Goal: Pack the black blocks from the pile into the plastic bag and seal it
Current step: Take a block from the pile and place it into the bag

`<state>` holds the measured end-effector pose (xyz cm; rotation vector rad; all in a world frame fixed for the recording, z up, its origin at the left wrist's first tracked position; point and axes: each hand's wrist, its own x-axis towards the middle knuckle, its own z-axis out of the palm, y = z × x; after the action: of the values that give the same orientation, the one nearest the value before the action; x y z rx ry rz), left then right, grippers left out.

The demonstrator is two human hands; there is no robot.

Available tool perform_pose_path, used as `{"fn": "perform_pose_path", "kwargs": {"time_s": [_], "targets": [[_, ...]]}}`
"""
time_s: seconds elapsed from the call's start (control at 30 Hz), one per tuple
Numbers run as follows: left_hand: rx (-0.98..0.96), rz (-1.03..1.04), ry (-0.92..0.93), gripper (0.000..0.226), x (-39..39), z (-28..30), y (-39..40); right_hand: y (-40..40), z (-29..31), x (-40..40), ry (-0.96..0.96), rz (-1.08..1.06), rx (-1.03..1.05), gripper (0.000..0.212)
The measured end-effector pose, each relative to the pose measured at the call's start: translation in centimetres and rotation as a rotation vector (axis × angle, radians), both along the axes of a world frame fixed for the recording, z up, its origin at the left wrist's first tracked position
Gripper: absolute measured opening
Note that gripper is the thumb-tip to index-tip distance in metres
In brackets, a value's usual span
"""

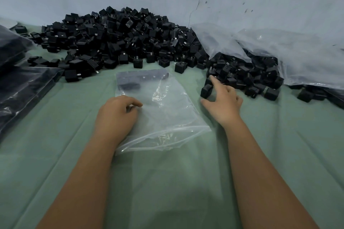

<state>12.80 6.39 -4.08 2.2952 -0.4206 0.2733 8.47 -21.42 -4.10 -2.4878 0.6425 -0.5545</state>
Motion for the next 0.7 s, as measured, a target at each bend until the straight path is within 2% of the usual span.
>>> {"fn": "perform_pose_path", "kwargs": {"time_s": [0.07,0.17,0.23,0.3,0.4,0.47,0.53,0.63,0.7], "targets": [[-0.031,0.013,0.019,0.030,-0.1,0.0,0.0,0.3,-0.4,0.1,0.023,0.082,-0.110,0.055],[-0.095,0.035,0.037,0.031,-0.4,0.3,-0.1,0.8,-0.4,0.1,-0.104,0.105,-0.211,0.034],[-0.216,0.027,0.043,0.029,-0.8,0.8,-0.4,0.9,-0.3,-0.1,-0.179,0.114,-0.260,0.031],[-0.364,-0.056,0.086,0.023,-1.3,1.5,-0.6,1.2,0.0,-0.3,-0.268,0.109,-0.134,0.037],[-0.488,-0.292,0.251,0.009,-2.3,2.5,-0.8,2.0,0.6,-0.8,-0.419,-0.024,0.235,0.038],[-0.447,-0.429,0.332,0.032,-2.8,2.7,-0.6,2.4,0.7,-1.3,-0.444,-0.077,0.269,0.031],[-0.300,-0.505,0.363,0.054,-2.9,2.6,-0.6,2.6,0.7,-1.6,-0.437,-0.024,0.262,0.026],[-0.075,-0.571,0.393,0.077,-3.0,2.2,-0.5,3.2,0.8,-2.0,-0.423,0.064,0.279,0.036],[-0.027,-0.595,0.417,0.086,-2.9,2.1,-0.4,3.7,0.8,-2.3,-0.459,0.082,0.376,0.045]]}}
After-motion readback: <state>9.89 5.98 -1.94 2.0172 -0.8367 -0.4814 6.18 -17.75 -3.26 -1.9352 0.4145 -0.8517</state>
